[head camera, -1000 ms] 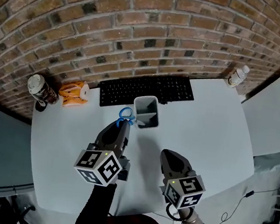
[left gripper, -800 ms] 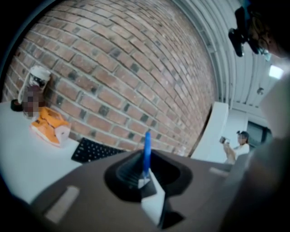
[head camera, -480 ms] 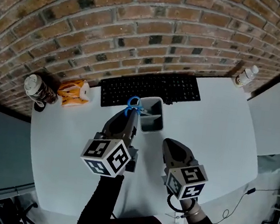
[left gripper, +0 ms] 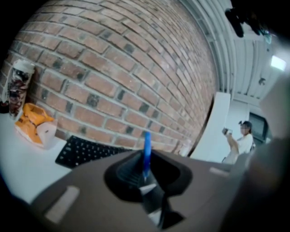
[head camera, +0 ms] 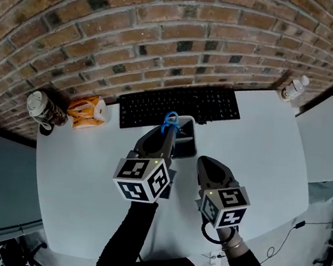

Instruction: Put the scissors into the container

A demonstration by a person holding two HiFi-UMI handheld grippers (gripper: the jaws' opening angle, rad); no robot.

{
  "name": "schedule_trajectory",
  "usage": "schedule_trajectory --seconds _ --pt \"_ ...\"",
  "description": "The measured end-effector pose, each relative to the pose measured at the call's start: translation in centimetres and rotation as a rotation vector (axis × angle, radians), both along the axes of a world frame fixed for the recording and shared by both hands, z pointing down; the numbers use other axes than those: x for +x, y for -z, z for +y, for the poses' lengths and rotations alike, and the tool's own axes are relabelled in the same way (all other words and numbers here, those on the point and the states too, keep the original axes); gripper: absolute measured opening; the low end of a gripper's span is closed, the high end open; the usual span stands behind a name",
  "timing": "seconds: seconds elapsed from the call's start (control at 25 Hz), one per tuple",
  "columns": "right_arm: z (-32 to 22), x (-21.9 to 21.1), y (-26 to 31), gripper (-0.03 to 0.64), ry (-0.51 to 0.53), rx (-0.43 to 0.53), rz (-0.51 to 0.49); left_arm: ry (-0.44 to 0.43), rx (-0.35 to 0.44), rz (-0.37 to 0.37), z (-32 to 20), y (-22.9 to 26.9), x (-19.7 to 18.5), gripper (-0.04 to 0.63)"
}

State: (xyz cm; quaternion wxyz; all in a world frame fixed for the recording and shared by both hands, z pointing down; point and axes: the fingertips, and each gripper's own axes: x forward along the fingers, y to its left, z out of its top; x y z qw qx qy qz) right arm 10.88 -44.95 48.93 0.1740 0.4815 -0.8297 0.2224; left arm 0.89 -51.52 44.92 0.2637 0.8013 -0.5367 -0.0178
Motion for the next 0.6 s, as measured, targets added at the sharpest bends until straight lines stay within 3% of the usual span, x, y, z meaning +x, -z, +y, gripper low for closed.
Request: schedule_trajectory --seconds 0.6 --pt "-0.9 0.3 -1.6 0.009 0.007 -0.029 0.005 0.010 -0.077 0.023 -1.2 -3.0 -0.4 0.048"
